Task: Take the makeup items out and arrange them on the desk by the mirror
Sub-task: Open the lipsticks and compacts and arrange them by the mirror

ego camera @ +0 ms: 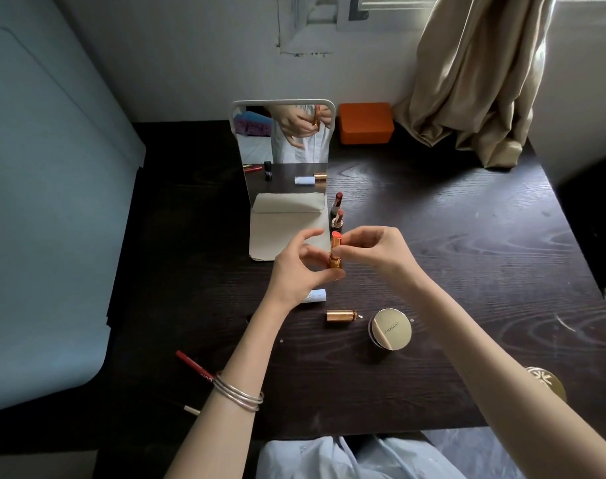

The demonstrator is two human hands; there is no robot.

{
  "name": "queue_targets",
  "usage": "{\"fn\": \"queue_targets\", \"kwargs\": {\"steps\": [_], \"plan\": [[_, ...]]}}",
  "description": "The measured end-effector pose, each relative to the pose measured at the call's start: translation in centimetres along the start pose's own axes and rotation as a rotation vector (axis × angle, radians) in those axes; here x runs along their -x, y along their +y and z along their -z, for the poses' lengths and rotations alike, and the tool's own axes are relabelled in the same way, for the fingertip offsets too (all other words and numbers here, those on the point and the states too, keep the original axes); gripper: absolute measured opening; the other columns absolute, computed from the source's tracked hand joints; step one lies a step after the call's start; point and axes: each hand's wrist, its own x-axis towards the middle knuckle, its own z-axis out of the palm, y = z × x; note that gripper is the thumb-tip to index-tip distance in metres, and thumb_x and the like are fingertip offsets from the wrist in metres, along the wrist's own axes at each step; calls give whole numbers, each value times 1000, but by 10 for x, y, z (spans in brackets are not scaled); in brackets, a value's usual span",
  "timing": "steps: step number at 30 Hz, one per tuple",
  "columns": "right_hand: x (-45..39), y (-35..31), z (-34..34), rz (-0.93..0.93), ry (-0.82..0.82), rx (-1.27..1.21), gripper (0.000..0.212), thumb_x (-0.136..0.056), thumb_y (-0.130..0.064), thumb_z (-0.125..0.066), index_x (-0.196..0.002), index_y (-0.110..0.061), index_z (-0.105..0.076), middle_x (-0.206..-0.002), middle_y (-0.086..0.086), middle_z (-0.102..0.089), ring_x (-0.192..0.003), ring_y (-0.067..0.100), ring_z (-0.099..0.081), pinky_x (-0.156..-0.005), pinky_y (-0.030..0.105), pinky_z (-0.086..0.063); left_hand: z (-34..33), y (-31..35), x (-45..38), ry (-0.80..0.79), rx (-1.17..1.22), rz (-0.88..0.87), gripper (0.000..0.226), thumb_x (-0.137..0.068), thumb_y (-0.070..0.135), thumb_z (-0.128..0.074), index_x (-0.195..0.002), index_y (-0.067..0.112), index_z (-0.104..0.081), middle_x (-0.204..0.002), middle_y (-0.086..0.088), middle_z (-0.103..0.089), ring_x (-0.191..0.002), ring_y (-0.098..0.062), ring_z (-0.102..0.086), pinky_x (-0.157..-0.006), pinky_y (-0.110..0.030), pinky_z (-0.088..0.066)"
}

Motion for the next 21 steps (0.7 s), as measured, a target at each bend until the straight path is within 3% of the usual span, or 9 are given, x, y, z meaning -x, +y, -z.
{"fn": "queue_targets", "kwargs": {"steps": [4, 8, 11, 16, 21], "plan": [[-7, 6, 6, 3, 44, 18, 14, -71, -12, -79, -84, -8, -74, -79, 6, -74, -74, 9, -68, -71, 16, -50, -2, -5, -7, -17, 16, 21, 76, -65, 12, -83, -131, 22, -45, -102, 2, -68, -94, -8, -66, -90, -19, -46], [-23, 24, 17, -32, 155, 45, 13, -72, -10, -78, -84, -10, -74, -83, 9, -74, -77, 15, -68, -76, 26, -54, 6, -15, -10, -6, 12, 63, 73, -69, 13, -80, -132, 25, -44, -115, 3, -61, -99, -7, -63, -88, -16, -47], [-38, 42, 22, -72, 219, 70, 14, -71, -11, -79, -85, -10, -74, -83, 10, -74, -78, 16, -68, -76, 28, -54, 12, -23, -12, 17, 27, 102, 65, -73, 9, -77, -128, 25, -46, -112, 5, -61, -99, -8, -64, -89, -20, -48], [-58, 65, 16, -108, 308, 143, 13, -71, -12, -79, -83, -14, -74, -82, 7, -75, -74, 8, -68, -68, 14, -49, 17, -34, -15, 37, 46, 161, 53, -77, 5, -73, -119, 27, -51, -107, 5, -63, -96, -10, -65, -91, -26, -50], [-74, 76, 11, -74, 337, 236, 12, -72, -15, -78, -78, -24, -72, -80, -3, -73, -77, 8, -69, -78, 22, -54, 19, -42, -21, 17, 39, 193, 49, -78, 4, -72, -116, 27, -52, -106, 5, -63, -94, -11, -65, -90, -28, -50]]}}
